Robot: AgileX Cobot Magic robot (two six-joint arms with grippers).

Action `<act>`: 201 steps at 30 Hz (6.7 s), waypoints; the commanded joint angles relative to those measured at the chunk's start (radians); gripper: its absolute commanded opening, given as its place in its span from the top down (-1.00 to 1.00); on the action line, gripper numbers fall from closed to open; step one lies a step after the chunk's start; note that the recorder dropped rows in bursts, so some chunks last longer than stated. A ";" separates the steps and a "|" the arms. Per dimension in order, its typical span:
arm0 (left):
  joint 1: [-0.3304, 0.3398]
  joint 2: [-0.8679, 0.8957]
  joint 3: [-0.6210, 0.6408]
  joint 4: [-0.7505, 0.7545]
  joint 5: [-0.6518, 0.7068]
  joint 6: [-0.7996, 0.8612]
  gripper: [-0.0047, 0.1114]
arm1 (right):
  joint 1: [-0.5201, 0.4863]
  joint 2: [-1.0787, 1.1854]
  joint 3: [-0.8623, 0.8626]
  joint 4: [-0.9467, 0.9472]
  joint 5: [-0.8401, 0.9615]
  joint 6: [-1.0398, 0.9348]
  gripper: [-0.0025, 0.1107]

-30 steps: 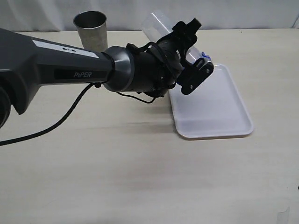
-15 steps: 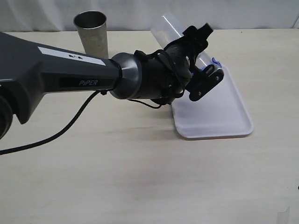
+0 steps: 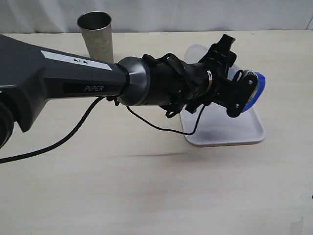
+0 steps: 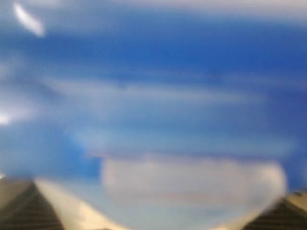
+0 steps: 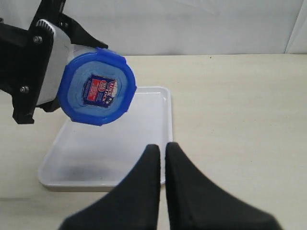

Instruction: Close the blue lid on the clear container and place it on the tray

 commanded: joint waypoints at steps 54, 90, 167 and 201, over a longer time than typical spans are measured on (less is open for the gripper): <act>0.198 0.265 -0.234 -0.559 -0.942 -0.607 0.92 | -0.004 -0.005 0.002 -0.003 0.003 0.003 0.88; 0.198 0.265 -0.234 -0.335 -0.996 -0.803 0.92 | -0.004 -0.005 0.002 -0.003 0.003 0.003 0.88; 0.341 0.078 -0.220 0.060 -0.816 -1.362 0.92 | -0.004 -0.005 0.002 -0.003 0.003 0.003 0.88; 0.135 -0.163 0.078 -0.180 0.693 -1.069 0.92 | -0.004 -0.005 0.002 -0.003 0.003 0.003 0.88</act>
